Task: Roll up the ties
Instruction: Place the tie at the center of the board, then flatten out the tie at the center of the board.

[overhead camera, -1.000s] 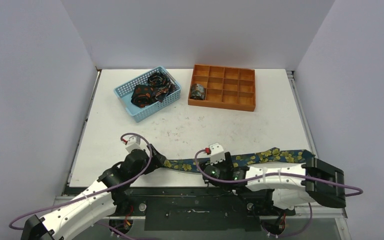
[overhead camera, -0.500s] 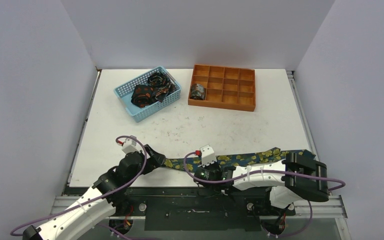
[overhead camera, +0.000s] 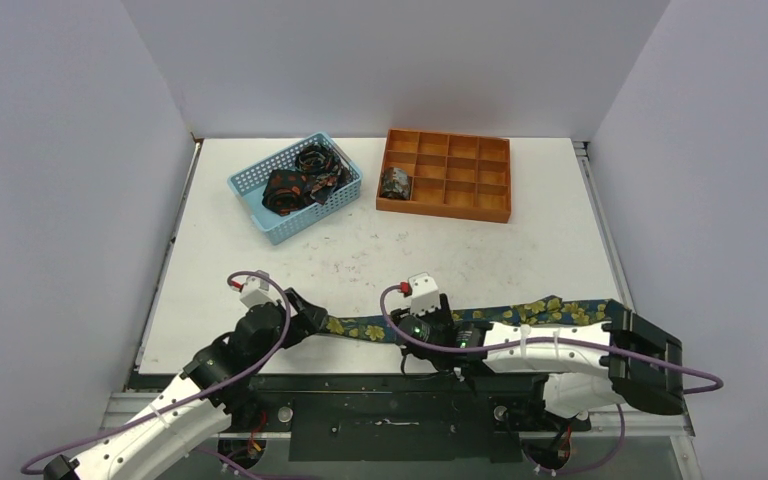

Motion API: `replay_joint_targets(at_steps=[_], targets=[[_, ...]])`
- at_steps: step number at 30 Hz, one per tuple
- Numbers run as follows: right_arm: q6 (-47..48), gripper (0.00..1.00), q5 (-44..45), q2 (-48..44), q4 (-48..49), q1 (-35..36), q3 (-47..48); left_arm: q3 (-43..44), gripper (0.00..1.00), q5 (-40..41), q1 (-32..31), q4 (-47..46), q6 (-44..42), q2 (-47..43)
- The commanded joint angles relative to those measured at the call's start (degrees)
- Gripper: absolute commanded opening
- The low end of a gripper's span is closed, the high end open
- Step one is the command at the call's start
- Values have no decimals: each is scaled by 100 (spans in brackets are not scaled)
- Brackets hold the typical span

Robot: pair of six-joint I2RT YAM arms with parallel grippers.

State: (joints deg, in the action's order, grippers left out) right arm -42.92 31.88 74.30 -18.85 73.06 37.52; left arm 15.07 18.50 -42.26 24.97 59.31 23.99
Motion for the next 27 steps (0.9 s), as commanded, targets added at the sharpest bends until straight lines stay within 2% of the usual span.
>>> replay_joint_targets(at_steps=[1,4,6,9,13,17,23,27], targets=[[-31,64,-179,238,214,-104,-46,264,74,150,34,52,-41,-24],[-139,64,-248,526,492,-140,-182,197,74,113,34,9,-2,-2],[-231,60,-292,669,683,-139,-261,157,74,93,34,7,10,7],[-328,41,-346,917,758,-141,-294,137,74,75,34,46,19,-2],[-362,25,-477,1062,811,-142,-403,120,74,99,34,95,3,-54],[-371,6,-454,956,708,-157,-420,94,74,113,34,69,8,-70],[-74,5,56,88,67,-204,35,419,74,338,34,263,-158,-160],[374,5,15,6,-4,-425,362,616,75,459,34,338,-293,-193]])
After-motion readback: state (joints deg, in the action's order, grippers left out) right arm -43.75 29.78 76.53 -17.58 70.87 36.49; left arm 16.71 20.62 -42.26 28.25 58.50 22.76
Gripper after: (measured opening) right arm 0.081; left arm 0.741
